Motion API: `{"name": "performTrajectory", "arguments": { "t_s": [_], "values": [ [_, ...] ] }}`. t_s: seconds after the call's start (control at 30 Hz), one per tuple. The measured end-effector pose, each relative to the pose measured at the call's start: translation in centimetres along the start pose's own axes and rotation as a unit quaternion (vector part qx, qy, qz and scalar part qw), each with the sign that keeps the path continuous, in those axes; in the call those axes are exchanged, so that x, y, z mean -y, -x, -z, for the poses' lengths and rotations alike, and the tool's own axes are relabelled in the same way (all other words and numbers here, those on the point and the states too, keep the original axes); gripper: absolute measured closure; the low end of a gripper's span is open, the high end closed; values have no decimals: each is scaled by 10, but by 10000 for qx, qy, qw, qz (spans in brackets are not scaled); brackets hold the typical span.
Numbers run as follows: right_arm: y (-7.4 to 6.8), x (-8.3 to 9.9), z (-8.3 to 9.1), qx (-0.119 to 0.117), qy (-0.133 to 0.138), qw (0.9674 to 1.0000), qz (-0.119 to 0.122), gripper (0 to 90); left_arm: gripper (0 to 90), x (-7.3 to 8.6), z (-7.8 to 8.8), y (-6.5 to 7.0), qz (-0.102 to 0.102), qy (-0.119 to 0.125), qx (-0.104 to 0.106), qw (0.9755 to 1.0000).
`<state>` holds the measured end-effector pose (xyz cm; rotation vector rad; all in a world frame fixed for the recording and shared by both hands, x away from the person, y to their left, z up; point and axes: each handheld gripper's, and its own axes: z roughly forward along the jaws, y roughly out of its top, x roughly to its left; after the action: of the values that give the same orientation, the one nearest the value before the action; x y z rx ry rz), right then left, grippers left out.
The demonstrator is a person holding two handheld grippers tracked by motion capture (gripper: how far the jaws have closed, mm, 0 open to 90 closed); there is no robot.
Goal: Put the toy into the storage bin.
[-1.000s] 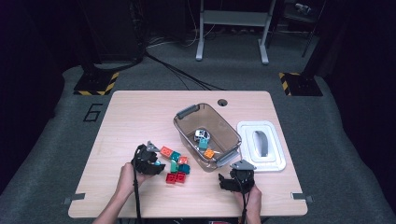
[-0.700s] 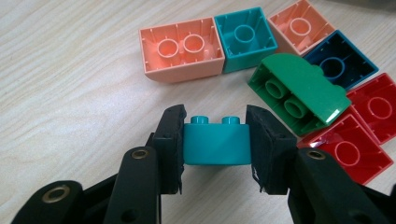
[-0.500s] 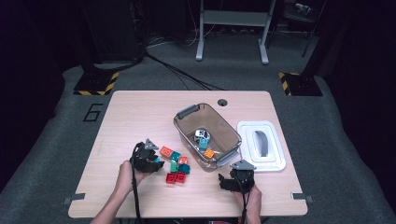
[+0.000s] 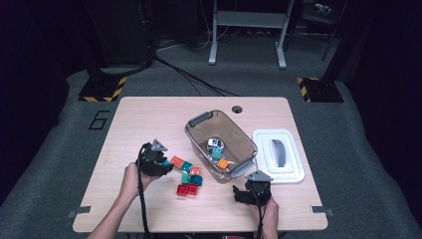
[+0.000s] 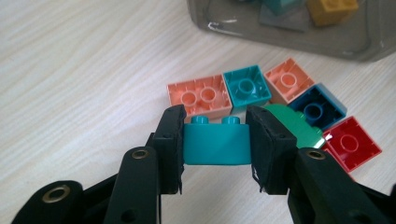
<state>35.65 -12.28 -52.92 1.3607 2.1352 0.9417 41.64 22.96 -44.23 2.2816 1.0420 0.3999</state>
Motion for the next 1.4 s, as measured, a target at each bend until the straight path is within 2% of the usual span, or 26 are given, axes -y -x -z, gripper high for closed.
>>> {"name": "performTrajectory", "arguments": {
  "t_s": [0.37, 0.77, 1.4],
  "values": [
    [0, 0, 0, 0, 1, 10000, 1, 142, 590, -19, 5, 0, -79, 68, -22, 9999],
    [1, 0, -1, -20, 15, 10000, 36, 142, 590, -44, 21, -1, -193, 199, -115, 9995],
    [1, 0, -1, -24, 16, 10000, 27, 143, 590, -90, 41, 7, -559, 473, -225, 9971]
  ]
}}
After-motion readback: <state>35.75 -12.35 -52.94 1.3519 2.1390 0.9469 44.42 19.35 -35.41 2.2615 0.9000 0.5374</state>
